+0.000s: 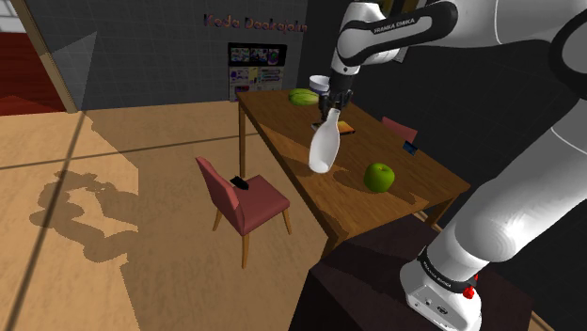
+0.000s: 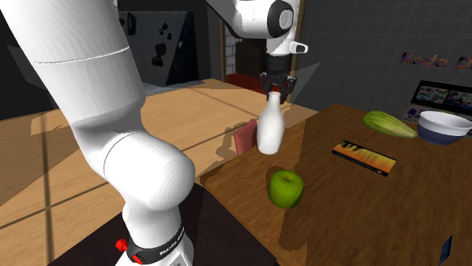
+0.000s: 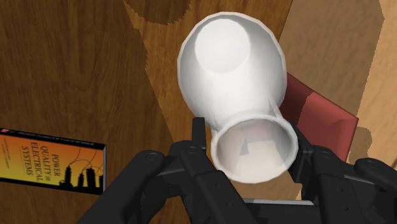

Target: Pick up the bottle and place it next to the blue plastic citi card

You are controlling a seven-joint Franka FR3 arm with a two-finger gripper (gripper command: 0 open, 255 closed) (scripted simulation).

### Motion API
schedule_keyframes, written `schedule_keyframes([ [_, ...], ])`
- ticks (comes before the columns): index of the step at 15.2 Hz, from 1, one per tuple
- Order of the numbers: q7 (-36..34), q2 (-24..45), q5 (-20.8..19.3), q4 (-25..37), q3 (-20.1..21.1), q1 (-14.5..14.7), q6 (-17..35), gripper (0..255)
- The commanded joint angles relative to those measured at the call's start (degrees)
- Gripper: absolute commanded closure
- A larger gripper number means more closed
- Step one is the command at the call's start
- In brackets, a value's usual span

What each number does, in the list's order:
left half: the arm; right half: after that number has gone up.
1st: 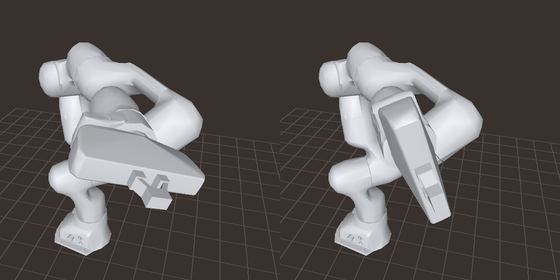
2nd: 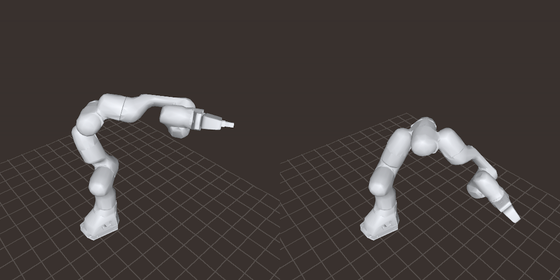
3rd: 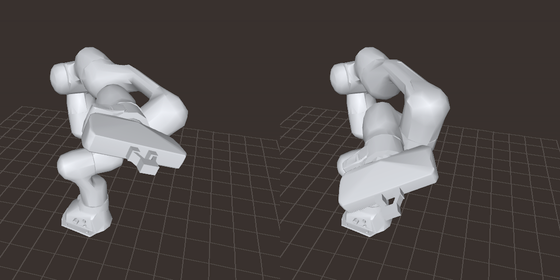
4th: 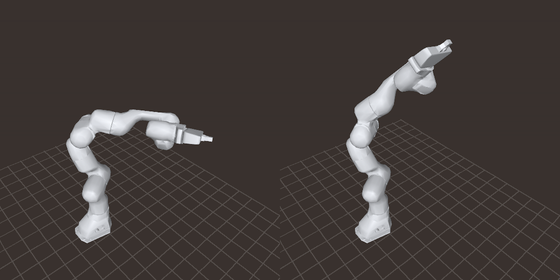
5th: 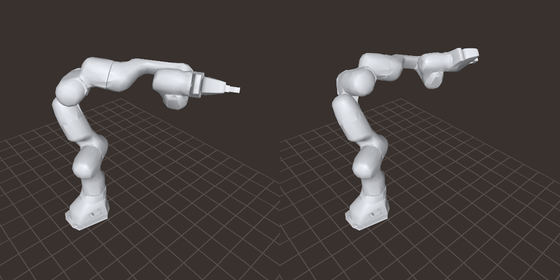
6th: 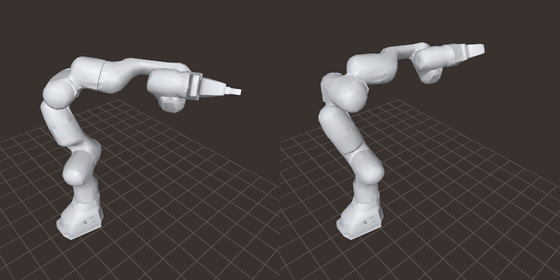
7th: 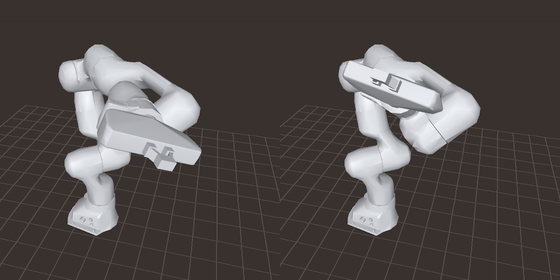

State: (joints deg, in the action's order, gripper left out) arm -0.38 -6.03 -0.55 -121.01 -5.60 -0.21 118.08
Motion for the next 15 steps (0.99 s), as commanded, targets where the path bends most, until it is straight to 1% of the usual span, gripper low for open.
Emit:
schedule_keyframes([
  [1, -0.01, -0.52, -0.05, 1.09, 0.01, -0.01, -1.61, 255],
  [15, -0.09, -1.86, -0.13, 10.47, 0.12, 0.04, -12.32, 255],
])
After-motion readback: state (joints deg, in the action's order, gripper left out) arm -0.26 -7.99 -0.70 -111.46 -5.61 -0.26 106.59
